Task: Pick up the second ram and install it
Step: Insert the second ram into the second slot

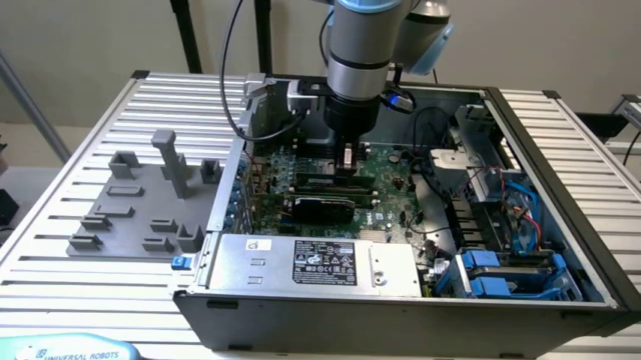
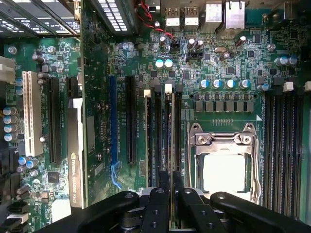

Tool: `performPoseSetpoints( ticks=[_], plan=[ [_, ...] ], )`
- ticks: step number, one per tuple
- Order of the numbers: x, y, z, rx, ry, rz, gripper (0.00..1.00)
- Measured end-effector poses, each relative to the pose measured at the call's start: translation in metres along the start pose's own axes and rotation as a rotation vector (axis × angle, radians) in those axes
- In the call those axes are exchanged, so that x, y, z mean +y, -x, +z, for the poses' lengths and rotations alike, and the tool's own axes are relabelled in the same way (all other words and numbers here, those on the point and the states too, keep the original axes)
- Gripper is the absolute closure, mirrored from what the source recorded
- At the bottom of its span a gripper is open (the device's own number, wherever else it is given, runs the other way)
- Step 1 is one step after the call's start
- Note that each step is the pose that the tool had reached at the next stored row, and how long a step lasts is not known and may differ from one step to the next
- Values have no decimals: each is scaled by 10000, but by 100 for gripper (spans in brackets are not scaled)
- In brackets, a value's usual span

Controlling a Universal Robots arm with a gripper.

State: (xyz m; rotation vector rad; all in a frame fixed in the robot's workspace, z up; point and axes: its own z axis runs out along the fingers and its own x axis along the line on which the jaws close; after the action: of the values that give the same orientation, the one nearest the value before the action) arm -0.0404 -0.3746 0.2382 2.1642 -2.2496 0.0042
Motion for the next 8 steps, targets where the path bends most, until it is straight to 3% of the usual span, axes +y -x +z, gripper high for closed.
performPoseSetpoints(
  ticks=[8],
  plan=[
    [8,0,63,-1,-71,-44,86]
  ],
)
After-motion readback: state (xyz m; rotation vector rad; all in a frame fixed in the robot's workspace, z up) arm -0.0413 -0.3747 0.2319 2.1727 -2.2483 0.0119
